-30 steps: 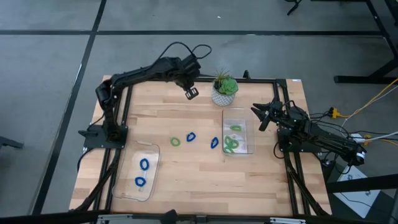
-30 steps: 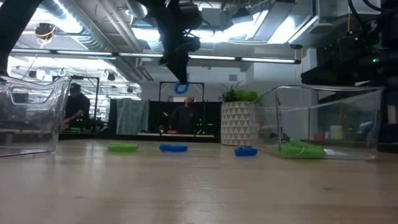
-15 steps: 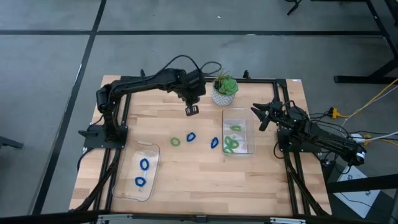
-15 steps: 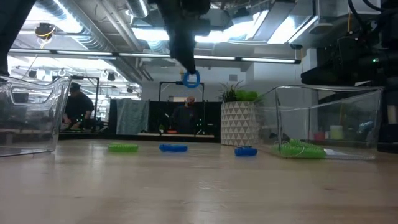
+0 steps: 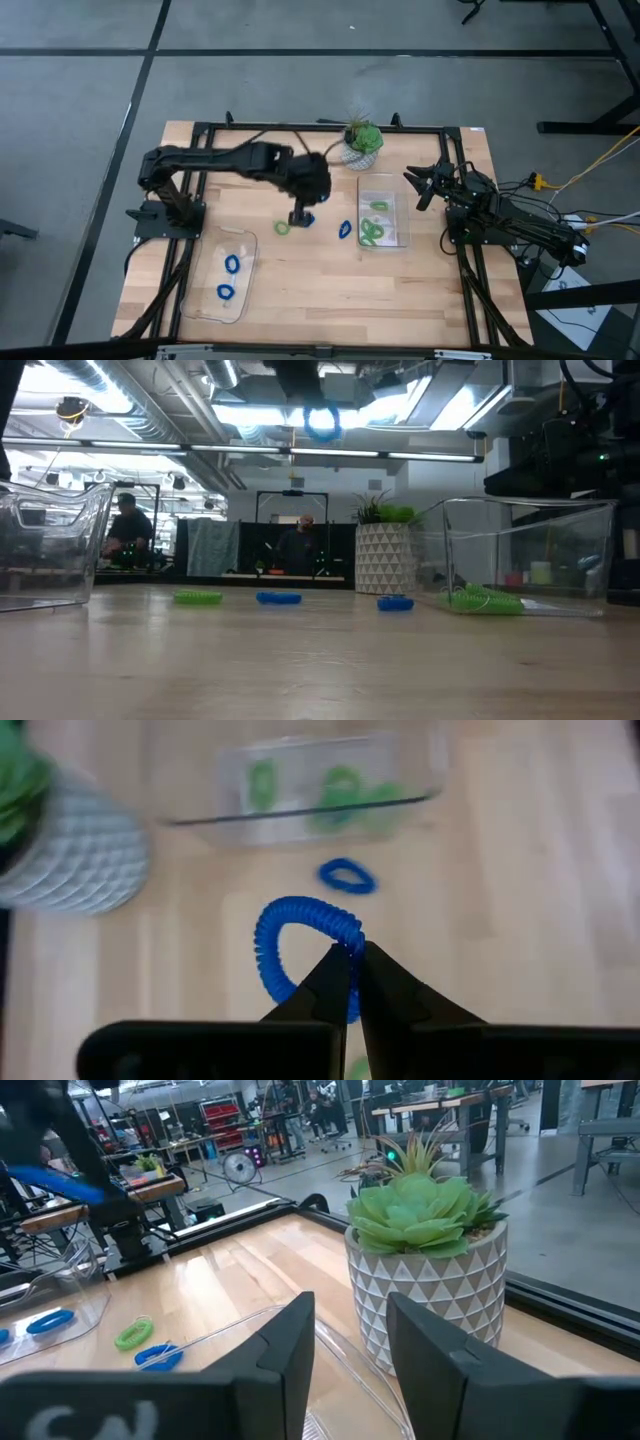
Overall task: Sort spring keychains
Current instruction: Put the blue spring keychain into the bottom transparent bin
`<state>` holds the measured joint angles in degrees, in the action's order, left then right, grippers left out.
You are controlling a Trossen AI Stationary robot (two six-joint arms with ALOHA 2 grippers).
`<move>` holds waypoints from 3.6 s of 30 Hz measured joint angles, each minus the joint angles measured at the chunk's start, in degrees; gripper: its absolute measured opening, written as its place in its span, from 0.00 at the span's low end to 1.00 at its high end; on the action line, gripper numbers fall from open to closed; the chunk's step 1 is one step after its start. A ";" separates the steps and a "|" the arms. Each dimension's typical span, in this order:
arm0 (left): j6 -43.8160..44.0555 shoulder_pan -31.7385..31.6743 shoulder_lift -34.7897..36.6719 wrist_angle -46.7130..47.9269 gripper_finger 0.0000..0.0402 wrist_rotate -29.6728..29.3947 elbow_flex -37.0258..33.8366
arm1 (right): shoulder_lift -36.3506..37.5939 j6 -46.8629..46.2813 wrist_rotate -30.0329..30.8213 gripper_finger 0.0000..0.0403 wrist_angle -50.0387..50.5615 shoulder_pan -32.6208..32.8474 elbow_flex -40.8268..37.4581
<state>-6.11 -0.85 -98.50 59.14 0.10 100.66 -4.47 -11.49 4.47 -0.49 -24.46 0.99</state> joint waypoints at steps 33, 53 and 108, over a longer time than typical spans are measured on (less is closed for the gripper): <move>9.45 33.68 17.22 9.70 0.02 -0.80 0.00 | -0.01 0.00 0.00 0.31 0.00 0.01 0.00; 18.46 48.65 23.97 20.83 0.02 -4.74 0.00 | 0.00 0.00 -0.01 0.31 0.00 -0.01 0.00; 33.47 55.73 44.65 1.74 0.02 -7.94 -39.89 | -0.01 0.00 0.00 0.31 -0.01 0.01 0.00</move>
<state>27.36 54.87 -53.85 60.87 -7.84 60.77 -4.48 -11.49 4.47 -0.50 -24.46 0.99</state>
